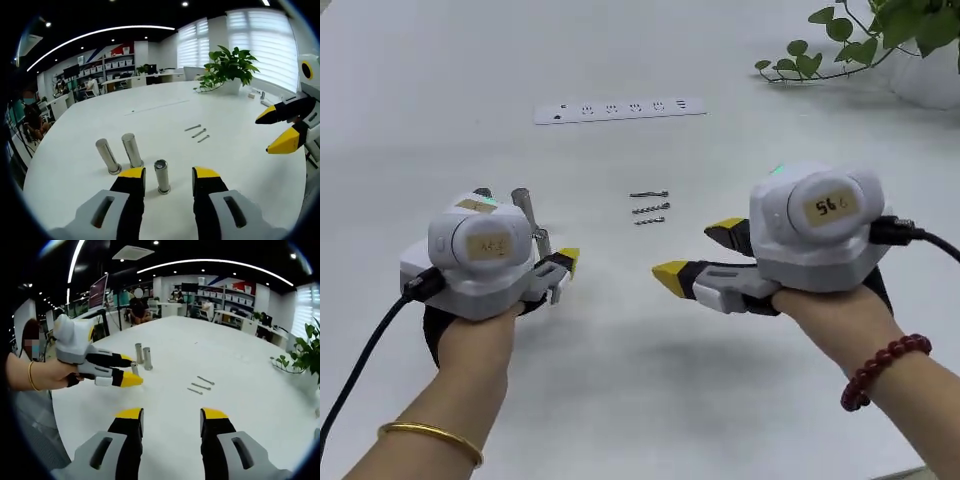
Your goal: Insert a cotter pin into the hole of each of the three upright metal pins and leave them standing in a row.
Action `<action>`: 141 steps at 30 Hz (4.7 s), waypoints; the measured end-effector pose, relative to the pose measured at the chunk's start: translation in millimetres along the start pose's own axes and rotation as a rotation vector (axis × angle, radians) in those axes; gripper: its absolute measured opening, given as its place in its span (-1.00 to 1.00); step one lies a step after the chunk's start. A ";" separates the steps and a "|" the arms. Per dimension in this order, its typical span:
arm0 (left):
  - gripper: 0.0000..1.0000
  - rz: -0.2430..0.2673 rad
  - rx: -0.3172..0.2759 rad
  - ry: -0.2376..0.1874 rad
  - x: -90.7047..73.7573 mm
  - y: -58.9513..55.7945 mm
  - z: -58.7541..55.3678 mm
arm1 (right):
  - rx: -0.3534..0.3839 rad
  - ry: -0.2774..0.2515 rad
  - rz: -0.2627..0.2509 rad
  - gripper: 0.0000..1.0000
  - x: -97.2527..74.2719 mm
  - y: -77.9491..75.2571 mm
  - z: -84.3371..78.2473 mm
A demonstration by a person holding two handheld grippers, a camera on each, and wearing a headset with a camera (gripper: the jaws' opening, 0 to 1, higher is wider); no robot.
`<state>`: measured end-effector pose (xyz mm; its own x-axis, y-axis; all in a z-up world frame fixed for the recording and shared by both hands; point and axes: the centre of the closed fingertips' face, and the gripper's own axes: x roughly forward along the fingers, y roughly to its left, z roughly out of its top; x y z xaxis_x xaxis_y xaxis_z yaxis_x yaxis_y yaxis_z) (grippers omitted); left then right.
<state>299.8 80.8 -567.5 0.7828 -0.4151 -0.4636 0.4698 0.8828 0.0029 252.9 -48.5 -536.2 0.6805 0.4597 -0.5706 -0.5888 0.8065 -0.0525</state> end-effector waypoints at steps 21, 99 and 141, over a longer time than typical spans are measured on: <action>0.88 -0.069 0.005 0.024 -40.9 -1.3 -1.5 | -0.201 0.262 0.197 -0.45 48.1 -34.9 11.5; 0.41 -0.111 -0.027 0.046 -83.3 10.0 -13.2 | -0.588 0.387 0.318 -1.00 111.2 -46.9 -4.9; -0.65 -0.289 -0.105 0.029 -76.1 -28.4 18.1 | -1.044 -0.001 0.434 -1.00 40.2 79.8 43.5</action>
<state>234.2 83.4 -516.3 0.6102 -0.6471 -0.4569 0.6252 0.7477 -0.2239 252.3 50.5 -527.7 0.3298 0.6261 -0.7065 -0.8513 -0.1263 -0.5093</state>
